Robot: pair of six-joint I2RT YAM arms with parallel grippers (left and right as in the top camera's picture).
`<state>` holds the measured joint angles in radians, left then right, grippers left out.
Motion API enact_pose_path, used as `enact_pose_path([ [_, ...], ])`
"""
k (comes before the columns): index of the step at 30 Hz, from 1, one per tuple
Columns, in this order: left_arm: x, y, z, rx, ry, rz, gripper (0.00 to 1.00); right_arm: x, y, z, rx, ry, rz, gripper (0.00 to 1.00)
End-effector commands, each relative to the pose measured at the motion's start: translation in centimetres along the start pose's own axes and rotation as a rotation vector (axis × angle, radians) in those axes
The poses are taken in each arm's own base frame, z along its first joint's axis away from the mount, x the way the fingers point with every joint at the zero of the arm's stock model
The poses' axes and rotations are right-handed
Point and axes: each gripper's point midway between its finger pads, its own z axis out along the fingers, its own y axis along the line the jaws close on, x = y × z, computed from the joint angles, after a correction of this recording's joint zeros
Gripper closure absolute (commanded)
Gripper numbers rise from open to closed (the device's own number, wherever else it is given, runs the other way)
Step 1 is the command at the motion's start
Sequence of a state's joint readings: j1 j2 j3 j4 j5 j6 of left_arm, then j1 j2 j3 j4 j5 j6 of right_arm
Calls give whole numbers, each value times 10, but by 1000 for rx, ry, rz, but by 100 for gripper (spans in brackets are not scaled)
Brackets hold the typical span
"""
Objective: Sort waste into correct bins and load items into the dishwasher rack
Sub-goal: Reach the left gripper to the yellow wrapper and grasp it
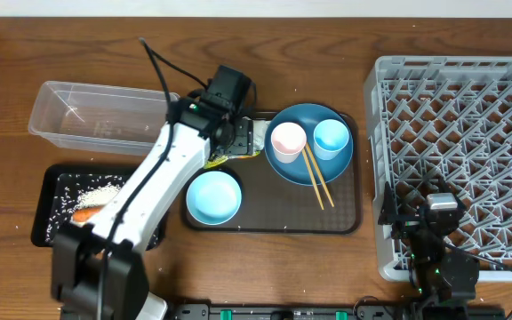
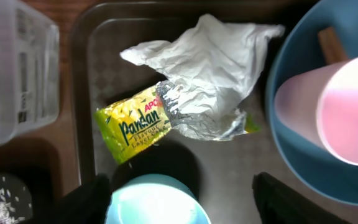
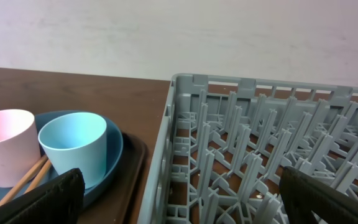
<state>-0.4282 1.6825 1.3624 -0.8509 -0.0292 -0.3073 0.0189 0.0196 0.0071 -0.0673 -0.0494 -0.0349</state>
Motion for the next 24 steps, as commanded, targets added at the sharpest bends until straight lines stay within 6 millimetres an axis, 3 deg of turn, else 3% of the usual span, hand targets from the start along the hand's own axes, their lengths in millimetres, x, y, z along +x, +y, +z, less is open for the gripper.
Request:
enact_pose_path([
  [1, 11, 1, 24, -20, 66, 45, 19, 2, 0, 0, -1, 5, -4, 1],
  [9, 17, -29, 37, 149, 108, 211, 20, 2, 0, 0, -1, 5, -4, 1],
  [15, 17, -29, 41, 151, 108, 271, 29, 2, 0, 0, -1, 5, -4, 1],
  [24, 27, -28, 72, 141, 173, 355, 30, 2, 0, 0, -1, 5, -4, 1],
])
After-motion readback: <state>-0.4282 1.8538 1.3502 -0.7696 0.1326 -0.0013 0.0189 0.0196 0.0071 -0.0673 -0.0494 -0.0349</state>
